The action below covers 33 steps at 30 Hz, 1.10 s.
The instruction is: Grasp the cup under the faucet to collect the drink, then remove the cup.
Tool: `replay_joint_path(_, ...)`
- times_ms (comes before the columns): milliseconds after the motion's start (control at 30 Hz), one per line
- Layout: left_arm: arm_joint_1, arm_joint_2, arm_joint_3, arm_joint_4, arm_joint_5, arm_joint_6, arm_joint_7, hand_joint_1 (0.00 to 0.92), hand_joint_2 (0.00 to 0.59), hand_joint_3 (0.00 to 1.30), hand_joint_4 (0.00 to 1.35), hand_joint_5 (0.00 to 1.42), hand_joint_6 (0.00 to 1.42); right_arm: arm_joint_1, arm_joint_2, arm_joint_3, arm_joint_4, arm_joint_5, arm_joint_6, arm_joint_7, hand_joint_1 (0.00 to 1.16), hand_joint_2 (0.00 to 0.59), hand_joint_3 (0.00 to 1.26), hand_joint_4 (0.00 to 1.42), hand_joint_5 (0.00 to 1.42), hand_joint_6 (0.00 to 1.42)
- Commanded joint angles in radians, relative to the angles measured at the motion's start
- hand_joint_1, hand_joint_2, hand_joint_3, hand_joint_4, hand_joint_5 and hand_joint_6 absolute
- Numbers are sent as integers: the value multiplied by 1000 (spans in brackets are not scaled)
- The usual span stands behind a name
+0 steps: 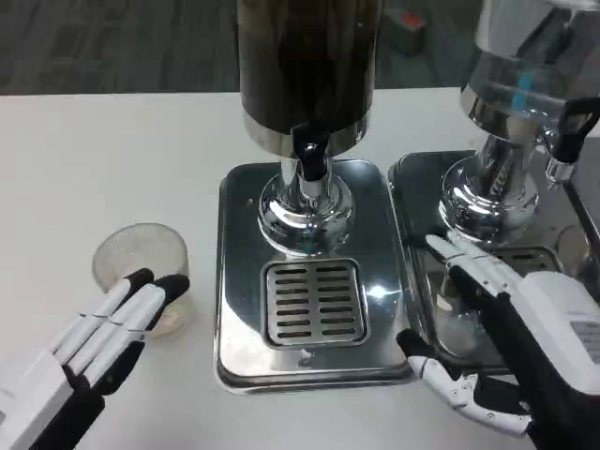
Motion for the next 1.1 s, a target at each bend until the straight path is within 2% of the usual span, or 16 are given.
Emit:
replay_joint_path(33,52,21,-14,-56,70,79,13,0,42,0,0,0,4,30,-29,-2,17,-90,-11,-26,468,405,86,1,42,293)
replay_joint_path(167,93,39,-43,-82,110,125,26,0,41,0,0,0,0,48,-43,9,33,-119,-9,-17,451,413,64,0,15,267)
replay_joint_path(567,135,85,-109,-90,93,196,74,0,39,0,0,0,0,75,-38,18,38,-112,-5,-23,437,412,54,0,1,249)
replay_joint_path(767,143,89,-130,-67,55,198,88,0,35,0,0,0,1,86,-38,9,28,-91,-2,-15,430,414,54,0,2,249)
replay_joint_path(1100,116,82,-159,47,-82,162,101,0,35,0,0,0,10,77,-39,-2,38,-42,-8,-13,414,414,54,0,19,262)
